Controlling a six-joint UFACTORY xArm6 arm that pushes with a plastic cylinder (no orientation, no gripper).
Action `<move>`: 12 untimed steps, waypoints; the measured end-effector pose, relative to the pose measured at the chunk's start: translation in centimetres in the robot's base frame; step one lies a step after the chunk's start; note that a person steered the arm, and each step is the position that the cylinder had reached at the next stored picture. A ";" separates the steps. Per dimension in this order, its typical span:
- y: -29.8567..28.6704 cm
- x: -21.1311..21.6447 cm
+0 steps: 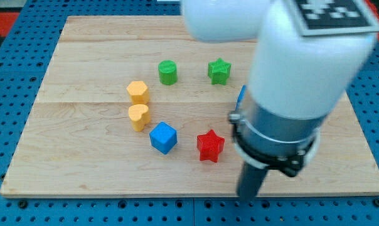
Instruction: Push blue triangle into yellow blocks
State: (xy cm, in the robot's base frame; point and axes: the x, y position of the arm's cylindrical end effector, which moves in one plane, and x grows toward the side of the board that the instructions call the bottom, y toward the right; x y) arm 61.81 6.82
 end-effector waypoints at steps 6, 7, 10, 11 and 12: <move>7.8 -18.3; 7.8 -18.8; 3.8 -18.0; 0.5 -18.5; -2.0 -20.1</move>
State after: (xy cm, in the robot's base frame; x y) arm 41.73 4.77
